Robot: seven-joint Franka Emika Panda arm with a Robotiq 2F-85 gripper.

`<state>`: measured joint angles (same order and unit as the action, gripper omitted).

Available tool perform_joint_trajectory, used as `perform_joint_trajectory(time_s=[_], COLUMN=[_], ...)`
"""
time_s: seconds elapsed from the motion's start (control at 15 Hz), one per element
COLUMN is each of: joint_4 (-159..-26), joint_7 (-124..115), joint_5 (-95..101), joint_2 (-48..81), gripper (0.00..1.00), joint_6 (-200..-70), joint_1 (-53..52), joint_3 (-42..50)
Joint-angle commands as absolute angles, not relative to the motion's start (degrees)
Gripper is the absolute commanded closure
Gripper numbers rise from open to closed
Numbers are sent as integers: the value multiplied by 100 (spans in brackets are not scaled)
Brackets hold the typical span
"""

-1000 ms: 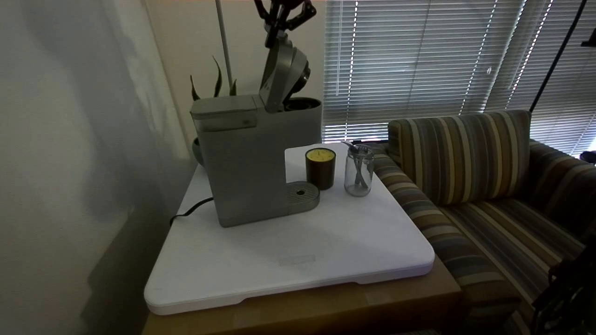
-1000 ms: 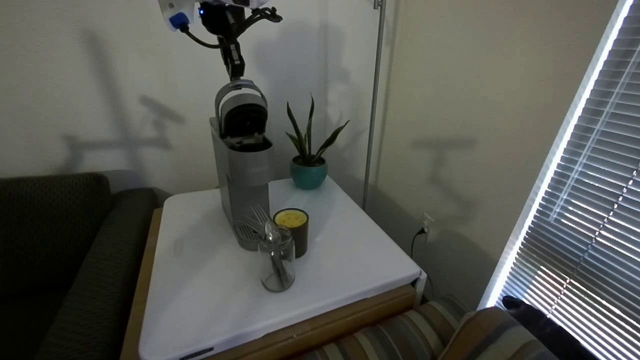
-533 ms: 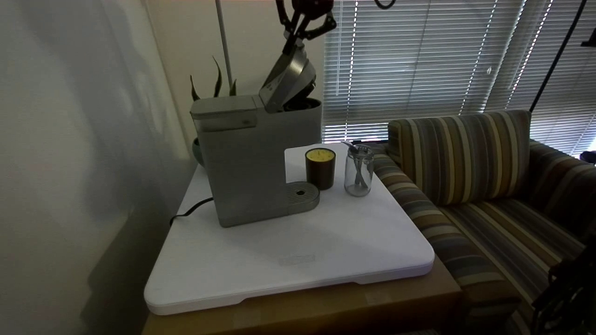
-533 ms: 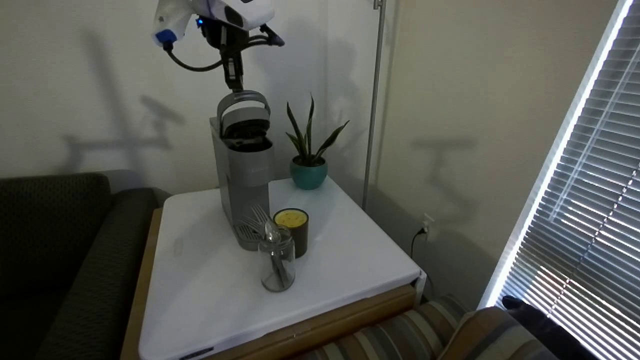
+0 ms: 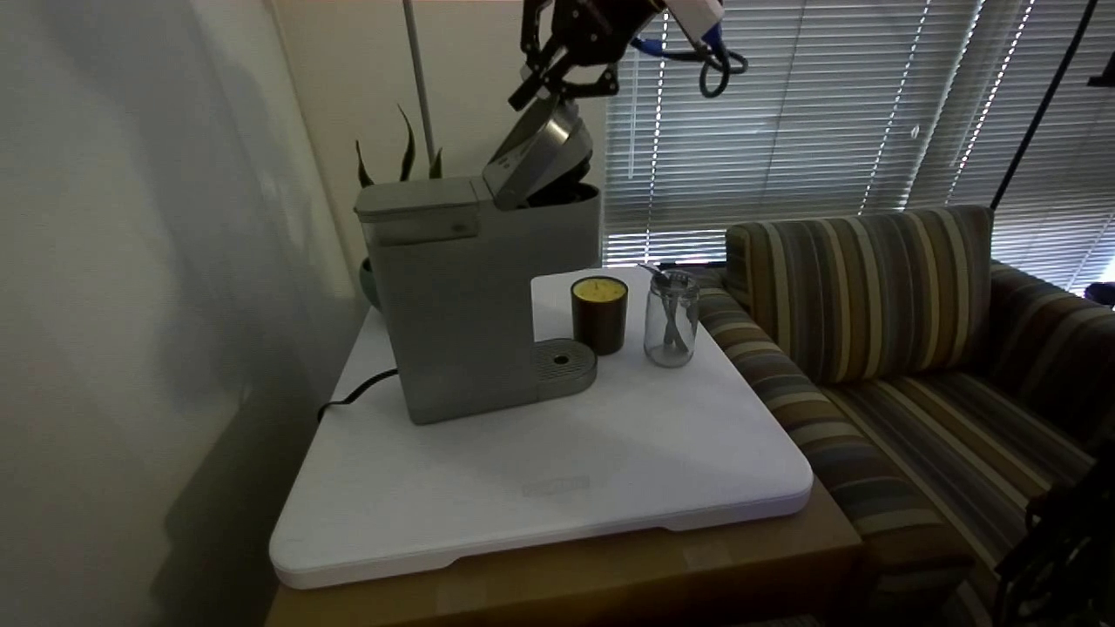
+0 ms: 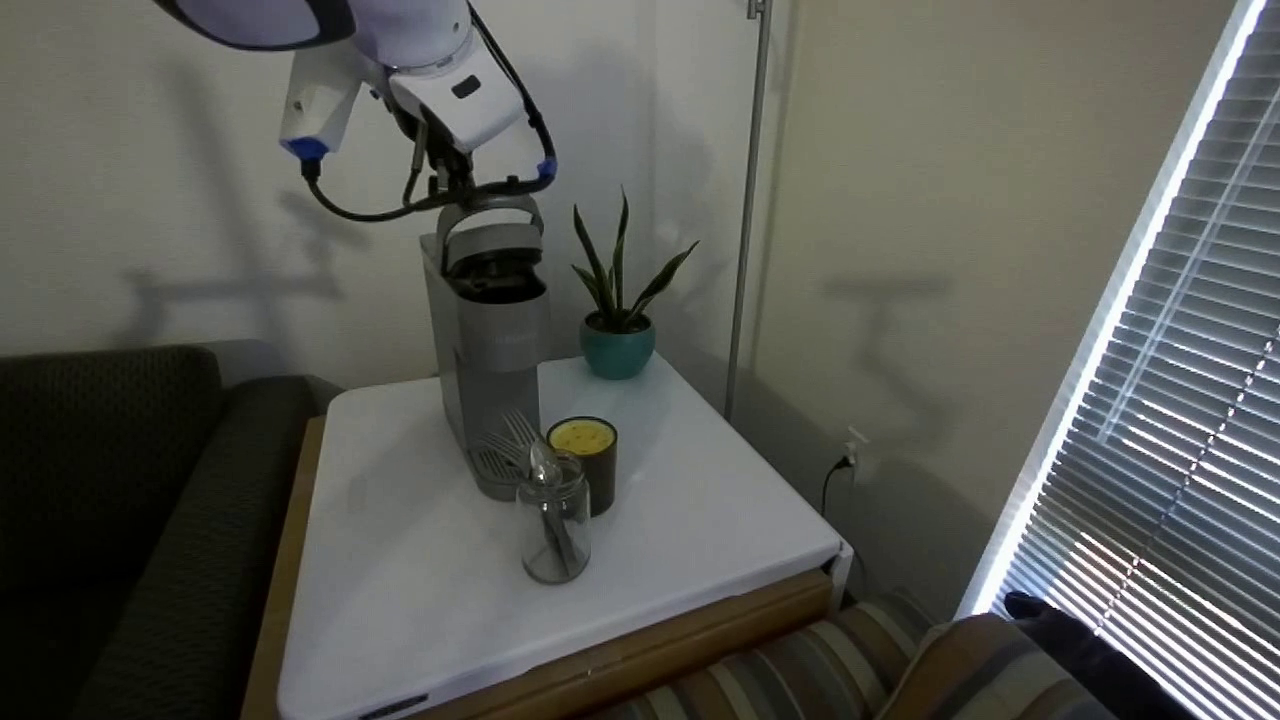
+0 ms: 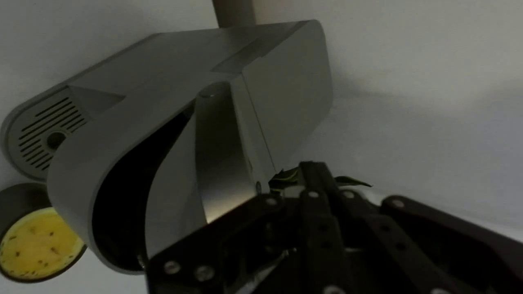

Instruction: Close the lid of the coffee machine chamber

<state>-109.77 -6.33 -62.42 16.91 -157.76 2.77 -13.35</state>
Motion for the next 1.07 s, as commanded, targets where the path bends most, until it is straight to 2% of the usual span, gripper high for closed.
perform_joint_trajectory(time_s=[0.0, 0.2, 0.67, 1.0], joint_4=[-11157, -11306, -11661, -11536], joint_7=[843, 1567, 1570, 3398], joint_5=[-7759, -8476, -8385, -10476], joint_2=[1649, 1600, 1549, 1723], gripper=[100, 100, 100, 100], joint_6=[-15807, -15694, -15806, -15164], joint_1=[648, 687, 646, 968], joint_3=[-1689, -1597, -1427, -1570])
